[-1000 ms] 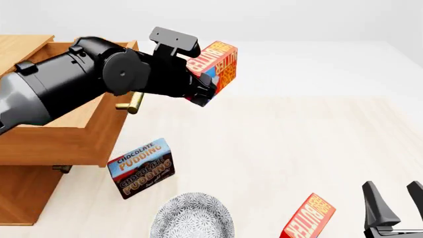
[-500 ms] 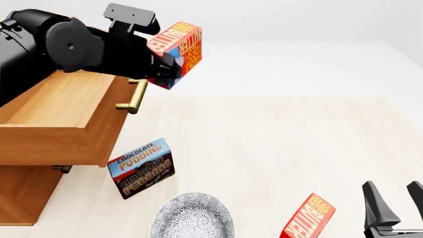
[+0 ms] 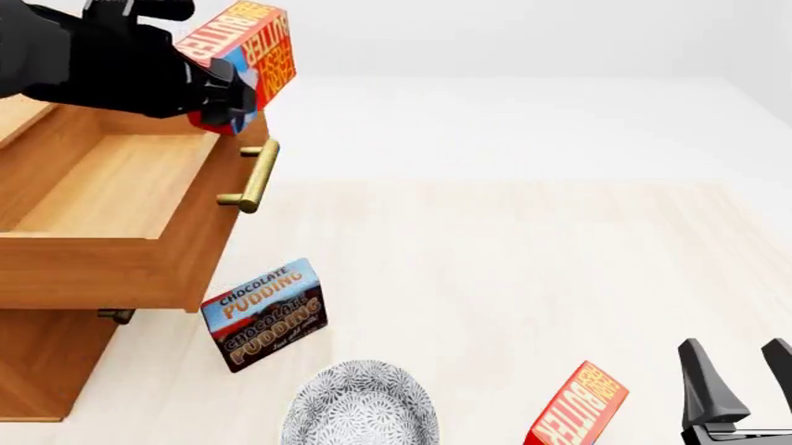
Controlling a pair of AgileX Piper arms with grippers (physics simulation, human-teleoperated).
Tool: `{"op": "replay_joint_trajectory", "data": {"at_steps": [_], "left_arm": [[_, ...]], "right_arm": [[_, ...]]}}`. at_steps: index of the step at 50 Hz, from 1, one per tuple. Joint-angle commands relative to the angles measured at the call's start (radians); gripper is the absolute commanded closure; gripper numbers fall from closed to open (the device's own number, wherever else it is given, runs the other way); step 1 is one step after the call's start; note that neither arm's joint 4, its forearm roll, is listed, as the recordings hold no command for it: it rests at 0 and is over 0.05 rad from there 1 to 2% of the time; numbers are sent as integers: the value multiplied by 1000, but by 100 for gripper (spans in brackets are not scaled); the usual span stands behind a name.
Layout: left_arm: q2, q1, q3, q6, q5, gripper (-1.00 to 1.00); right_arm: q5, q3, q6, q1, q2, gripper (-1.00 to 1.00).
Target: Put the butter at the front in the top drawer of the cabinet and close it.
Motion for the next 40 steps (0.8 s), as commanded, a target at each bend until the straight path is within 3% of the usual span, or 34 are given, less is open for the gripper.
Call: {"op": "replay_joint_trajectory", "data": {"at_steps": [1, 22, 40], "left_arm": [[-57, 82, -14, 28, 30, 100], [-118, 230, 22, 14, 66, 100], [-127, 294, 48, -7, 54, 100]], "right_arm": [[-1, 1, 1, 0, 0, -100], [-1, 1, 1, 0, 0, -100], [-13, 1, 1, 4, 12, -100]]}}
